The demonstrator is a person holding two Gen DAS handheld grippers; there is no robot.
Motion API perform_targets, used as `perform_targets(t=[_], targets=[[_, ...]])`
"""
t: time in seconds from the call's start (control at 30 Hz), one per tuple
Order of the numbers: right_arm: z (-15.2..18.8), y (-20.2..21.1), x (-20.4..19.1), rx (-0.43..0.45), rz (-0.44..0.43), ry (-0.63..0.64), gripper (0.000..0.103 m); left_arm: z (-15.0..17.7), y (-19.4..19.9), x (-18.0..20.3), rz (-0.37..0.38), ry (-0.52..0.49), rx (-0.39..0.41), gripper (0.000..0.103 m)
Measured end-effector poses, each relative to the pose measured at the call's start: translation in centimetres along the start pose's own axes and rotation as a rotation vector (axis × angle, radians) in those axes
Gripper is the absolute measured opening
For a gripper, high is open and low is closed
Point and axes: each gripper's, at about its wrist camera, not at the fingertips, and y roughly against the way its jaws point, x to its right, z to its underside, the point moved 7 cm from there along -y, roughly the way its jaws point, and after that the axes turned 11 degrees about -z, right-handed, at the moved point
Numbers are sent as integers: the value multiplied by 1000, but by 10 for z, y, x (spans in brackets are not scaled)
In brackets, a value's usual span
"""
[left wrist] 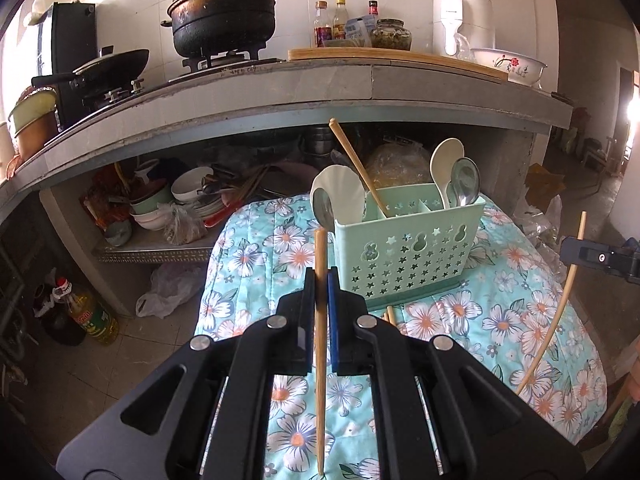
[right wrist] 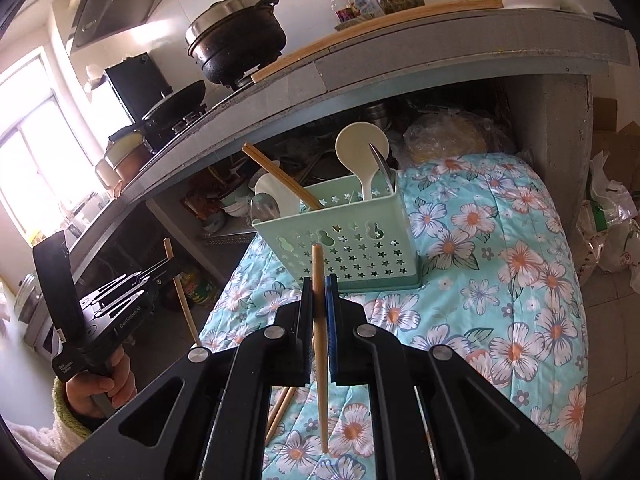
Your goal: Organize utensils
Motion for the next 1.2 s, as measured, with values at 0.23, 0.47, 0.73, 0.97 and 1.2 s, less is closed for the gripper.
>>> perform_targets(t=[0.23,0.47,0.73,0.97,1.2], targets=[[-10,9,-18,31,-22,34,6,-6,5,-1,-20,-10,29,5],[-15,16,-28,51,-46,55,6,-9,6,1,-39,-23,40,5],[-18,25,-26,75,-67,56,6,-16,6,6,-39,-32,48,5],[-18,37,-16,92,-68,42,6,-47,18,4,40,27,80,5],[-16,46,1,103,-66,10,6,-111,45,-4,245,190,194,5]])
